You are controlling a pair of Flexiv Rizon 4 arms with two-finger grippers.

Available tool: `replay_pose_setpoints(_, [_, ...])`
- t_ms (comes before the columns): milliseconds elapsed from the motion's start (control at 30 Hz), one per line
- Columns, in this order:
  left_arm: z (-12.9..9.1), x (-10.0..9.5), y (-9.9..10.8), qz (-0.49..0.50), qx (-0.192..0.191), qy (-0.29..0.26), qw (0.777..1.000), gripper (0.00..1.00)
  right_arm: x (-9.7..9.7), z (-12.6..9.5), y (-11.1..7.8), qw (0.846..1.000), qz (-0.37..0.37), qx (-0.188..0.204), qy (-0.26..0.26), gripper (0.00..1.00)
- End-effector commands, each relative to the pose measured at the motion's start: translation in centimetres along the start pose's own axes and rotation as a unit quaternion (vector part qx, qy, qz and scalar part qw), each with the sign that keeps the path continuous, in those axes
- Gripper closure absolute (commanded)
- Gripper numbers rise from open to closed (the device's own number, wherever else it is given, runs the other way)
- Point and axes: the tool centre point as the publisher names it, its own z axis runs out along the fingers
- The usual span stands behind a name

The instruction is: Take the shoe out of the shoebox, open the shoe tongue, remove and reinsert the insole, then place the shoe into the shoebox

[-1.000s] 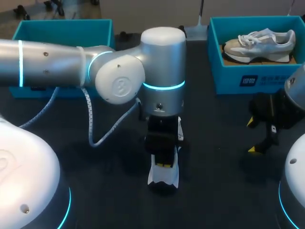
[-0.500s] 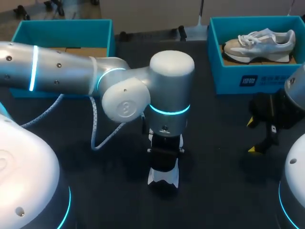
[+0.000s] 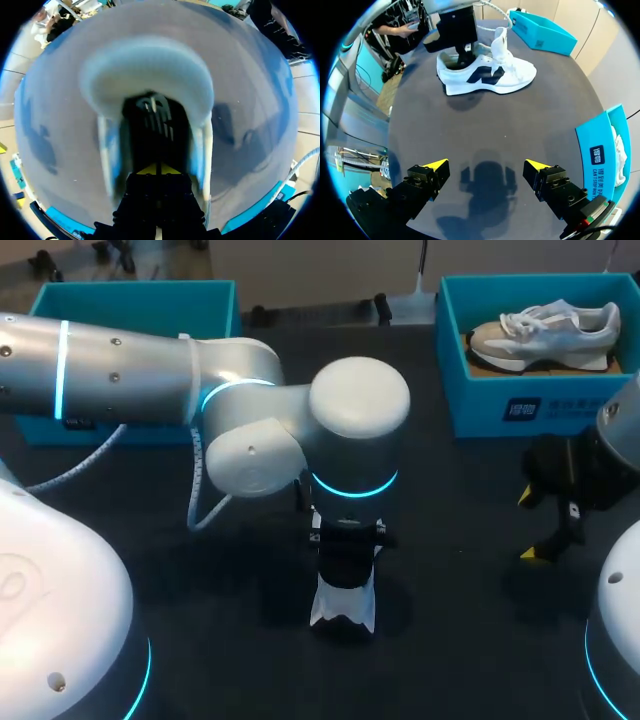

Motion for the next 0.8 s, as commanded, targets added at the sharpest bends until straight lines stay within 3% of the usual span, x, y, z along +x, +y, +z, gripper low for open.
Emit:
replay_pose_setpoints(33, [-2.0,0.9,-0.3,0.002,0.032,-0.038,0.999,1.00,0.1,0.1,0.0,1.000,0.000,0.001,-0.001,0.00])
replay_pose_setpoints(333, [-3.8,-0.5,-1.6,0.024,0.123,-0.064,0.990,1.00,0.1,0.1,0.0,1.000,0.000,0.001,-0.001,0.00])
replay_pose_setpoints(667, [-2.2,-2.1,-5.3,0.104,0.218,-0.046,0.969,1.00,0.1,0.1,0.0,1.000,0.000,0.001,-0.001,0.00])
replay_pose_setpoints(800, [-0.6,-1.8,-6.8,0.134,0.210,-0.006,0.968,1.00,0.1,0.1,0.0,1.000,0.000,0.001,-0.001,0.00])
